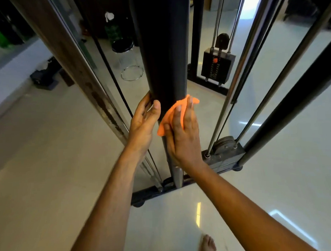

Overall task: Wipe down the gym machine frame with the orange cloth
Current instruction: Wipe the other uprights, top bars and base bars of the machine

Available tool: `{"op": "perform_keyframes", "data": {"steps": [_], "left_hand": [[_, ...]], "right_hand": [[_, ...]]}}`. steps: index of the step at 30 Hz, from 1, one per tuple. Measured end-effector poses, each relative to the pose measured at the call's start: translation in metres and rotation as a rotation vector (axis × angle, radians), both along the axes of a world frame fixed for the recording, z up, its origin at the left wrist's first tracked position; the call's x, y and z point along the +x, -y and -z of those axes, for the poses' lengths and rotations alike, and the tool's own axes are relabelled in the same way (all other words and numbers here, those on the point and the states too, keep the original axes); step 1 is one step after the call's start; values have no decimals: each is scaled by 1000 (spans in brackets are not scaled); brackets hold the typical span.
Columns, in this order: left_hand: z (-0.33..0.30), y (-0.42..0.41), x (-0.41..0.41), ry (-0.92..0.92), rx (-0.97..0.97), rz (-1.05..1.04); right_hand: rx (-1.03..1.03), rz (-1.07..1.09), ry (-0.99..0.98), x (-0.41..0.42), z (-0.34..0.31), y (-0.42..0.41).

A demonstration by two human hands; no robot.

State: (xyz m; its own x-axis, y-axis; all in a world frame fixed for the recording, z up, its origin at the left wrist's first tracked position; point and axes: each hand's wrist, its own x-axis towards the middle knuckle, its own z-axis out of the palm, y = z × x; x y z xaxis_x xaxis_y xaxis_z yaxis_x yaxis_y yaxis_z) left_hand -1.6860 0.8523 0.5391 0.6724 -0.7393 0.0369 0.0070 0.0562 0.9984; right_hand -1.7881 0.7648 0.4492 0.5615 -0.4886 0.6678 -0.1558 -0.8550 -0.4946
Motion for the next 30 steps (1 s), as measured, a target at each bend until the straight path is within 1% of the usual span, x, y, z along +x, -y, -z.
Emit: {"op": "perform_keyframes", "data": {"steps": [1,3,6,8,10,12,14,15,16,18,20,21,22,24,27,29,30], "left_hand": [[4,1,1,1,-11,-1],[12,3,3,19,-18,0],[34,1,1,14,-6,18],[47,0,-1,10,19,10],[60,-1,-1,5,41,5],[68,-1,-1,-15,54,10],[73,0,-2,0,45,4],[74,1,-3,19,43,-9],[75,2,-5,37,46,-18],[79,4,-10,57,48,-29],[84,4,-12,73,36,-50],[89,4,-13,86,25,-53],[96,5,-11,102,17,-51],[105,7,-7,117,5,-53],[112,7,0,141,-10,-45],[120,6,9,183,-17,-18],[124,5,11,199,-15,1]], "right_hand": [[-3,19,23,4,-2,1],[-9,39,6,2,16,1],[48,12,-187,-24,81,-8],[101,-20,-264,-37,107,-13],[133,-33,-204,-30,101,-11],[156,-31,-76,-14,75,-9],[142,-21,19,-1,56,-4],[115,-13,31,0,55,-1],[76,-6,12,-2,64,2],[22,-13,-123,-21,100,2],[24,-57,-295,-44,147,1],[23,-90,-345,-52,163,2],[25,-116,-352,-54,169,3],[46,-129,-250,-42,154,4],[45,-103,-22,-16,112,1],[0,-81,53,-7,111,3],[-27,-73,54,-8,122,3]]}}
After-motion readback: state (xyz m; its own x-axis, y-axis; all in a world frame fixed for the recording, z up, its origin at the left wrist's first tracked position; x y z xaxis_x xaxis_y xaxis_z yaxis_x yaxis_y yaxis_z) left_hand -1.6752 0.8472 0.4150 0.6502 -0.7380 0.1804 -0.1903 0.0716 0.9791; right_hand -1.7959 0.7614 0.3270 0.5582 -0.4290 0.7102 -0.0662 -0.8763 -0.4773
